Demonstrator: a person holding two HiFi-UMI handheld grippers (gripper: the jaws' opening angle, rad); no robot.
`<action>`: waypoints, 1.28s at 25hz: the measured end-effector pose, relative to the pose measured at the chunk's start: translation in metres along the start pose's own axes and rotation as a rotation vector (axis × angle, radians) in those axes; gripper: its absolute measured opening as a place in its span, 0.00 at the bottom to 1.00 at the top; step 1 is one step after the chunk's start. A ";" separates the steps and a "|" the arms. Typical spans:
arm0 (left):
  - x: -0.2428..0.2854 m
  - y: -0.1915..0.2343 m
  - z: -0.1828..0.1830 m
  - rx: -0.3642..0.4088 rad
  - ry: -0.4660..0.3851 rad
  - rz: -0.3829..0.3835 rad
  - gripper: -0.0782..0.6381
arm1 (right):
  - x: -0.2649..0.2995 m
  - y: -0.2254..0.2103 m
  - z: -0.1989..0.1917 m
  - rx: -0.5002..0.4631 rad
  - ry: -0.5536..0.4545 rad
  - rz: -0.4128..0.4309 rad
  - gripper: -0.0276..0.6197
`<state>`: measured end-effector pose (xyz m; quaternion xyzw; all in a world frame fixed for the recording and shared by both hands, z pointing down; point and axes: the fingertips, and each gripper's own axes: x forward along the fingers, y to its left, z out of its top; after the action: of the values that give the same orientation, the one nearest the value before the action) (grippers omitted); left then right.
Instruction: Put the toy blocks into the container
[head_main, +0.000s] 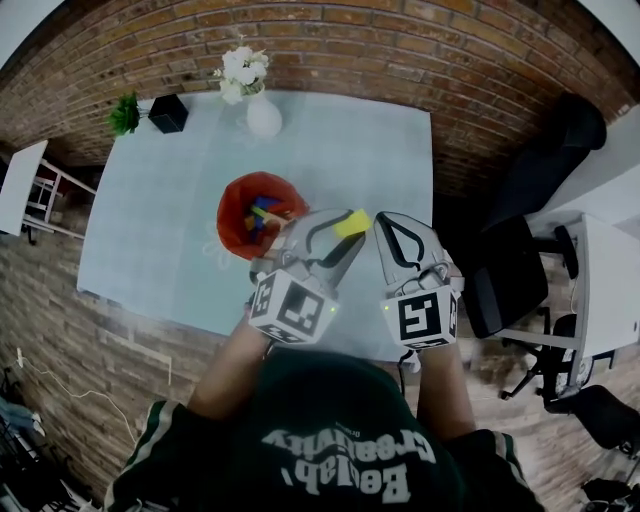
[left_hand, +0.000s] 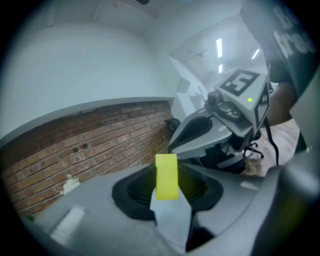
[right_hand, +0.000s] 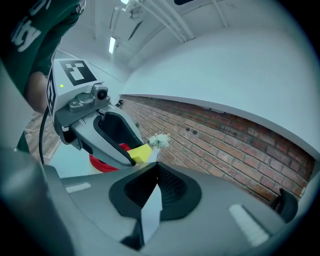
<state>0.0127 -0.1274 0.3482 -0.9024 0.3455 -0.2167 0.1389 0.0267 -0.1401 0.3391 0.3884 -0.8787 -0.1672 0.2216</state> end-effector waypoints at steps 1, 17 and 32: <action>-0.005 0.006 -0.005 -0.001 0.008 0.013 0.30 | 0.006 0.004 0.004 -0.001 -0.008 0.010 0.05; -0.097 0.090 -0.101 -0.081 0.182 0.199 0.30 | 0.099 0.097 0.076 -0.062 -0.096 0.207 0.05; -0.096 0.099 -0.123 -0.115 0.195 0.199 0.37 | 0.109 0.100 0.070 -0.063 -0.078 0.192 0.05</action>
<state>-0.1672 -0.1460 0.3866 -0.8449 0.4568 -0.2684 0.0734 -0.1363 -0.1500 0.3545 0.2883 -0.9142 -0.1879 0.2143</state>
